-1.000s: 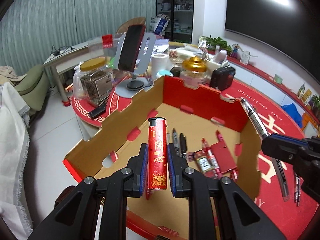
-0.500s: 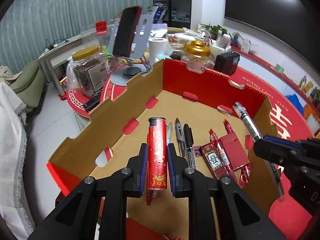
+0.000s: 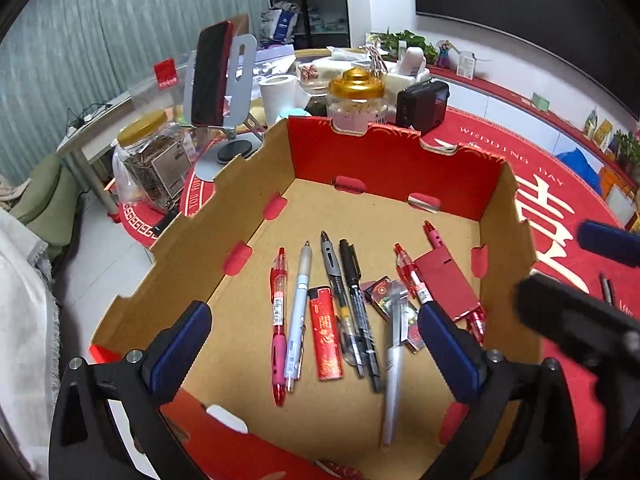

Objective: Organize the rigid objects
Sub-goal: 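Swing both tools back over the rug toward the last pens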

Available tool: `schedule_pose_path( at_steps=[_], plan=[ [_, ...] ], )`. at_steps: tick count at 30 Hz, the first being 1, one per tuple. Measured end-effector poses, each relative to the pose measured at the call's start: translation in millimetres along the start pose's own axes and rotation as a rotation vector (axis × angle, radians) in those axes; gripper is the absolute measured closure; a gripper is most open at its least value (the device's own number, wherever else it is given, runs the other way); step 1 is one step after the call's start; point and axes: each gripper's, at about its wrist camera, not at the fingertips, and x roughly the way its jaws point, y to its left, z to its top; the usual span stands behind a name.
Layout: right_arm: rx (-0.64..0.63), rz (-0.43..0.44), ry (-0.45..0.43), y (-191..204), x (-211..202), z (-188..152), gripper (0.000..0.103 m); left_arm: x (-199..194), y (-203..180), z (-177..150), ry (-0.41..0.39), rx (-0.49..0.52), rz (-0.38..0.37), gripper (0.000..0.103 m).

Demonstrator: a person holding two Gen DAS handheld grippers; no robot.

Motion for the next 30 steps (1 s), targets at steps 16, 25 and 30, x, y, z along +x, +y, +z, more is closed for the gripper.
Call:
schedule_pose_path(
  at_steps=[16, 25, 30],
  plan=[
    [0.688, -0.365, -0.069, -219, -135, -177, 0.008, -26, -219, -50, 0.054, 0.165, -0.323, 0.000],
    [0.747, -0.350, -0.063, -249, -161, -216, 0.008, 25, -317, -45, 0.084, 0.288, -0.288, 0.000],
    [0.752, -0.323, -0.060, -256, -157, -221, 0.008, 34, -319, -39, 0.117, 0.287, -0.263, 0.000]
  ],
)
